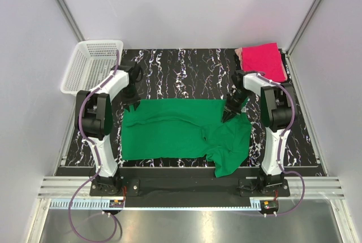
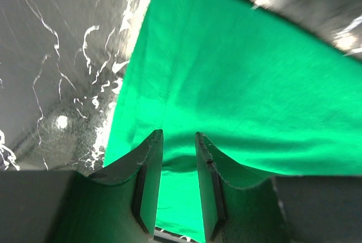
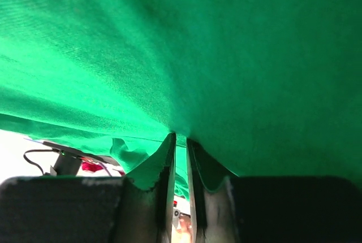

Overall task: Fold and stack the t-shirts
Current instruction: Fold the tshirt

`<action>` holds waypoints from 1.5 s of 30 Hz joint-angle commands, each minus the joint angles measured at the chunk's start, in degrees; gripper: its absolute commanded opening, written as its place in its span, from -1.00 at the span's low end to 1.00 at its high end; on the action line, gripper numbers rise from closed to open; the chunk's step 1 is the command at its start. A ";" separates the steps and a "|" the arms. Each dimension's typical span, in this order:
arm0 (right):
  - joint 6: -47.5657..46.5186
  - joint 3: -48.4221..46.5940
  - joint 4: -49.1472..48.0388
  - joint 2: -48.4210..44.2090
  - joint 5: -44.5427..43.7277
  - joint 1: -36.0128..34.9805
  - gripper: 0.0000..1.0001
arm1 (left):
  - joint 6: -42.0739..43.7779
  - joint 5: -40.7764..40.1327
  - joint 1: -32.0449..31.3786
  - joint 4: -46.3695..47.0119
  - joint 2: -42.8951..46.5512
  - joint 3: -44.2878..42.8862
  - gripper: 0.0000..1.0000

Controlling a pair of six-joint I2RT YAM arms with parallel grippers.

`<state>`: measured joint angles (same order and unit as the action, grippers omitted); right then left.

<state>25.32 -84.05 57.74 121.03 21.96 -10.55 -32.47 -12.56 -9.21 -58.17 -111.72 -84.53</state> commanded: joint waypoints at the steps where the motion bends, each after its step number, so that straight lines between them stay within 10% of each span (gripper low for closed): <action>1: -0.89 -0.15 -0.77 -2.63 -2.35 1.32 -0.60 | 0.39 -1.77 0.07 -0.63 0.28 -3.53 -0.32; 21: -1.42 -22.99 3.95 7.54 -8.85 6.15 -0.60 | -1.28 0.17 0.07 -3.61 -5.17 -14.43 -0.32; 45: 0.25 -26.95 6.77 12.82 -16.24 6.85 -0.94 | -3.04 -2.65 -0.10 -7.57 -12.99 -20.32 -0.37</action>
<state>25.39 -108.64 63.77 132.90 7.11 -4.05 -34.09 -13.15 -9.21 -65.04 -124.27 -101.78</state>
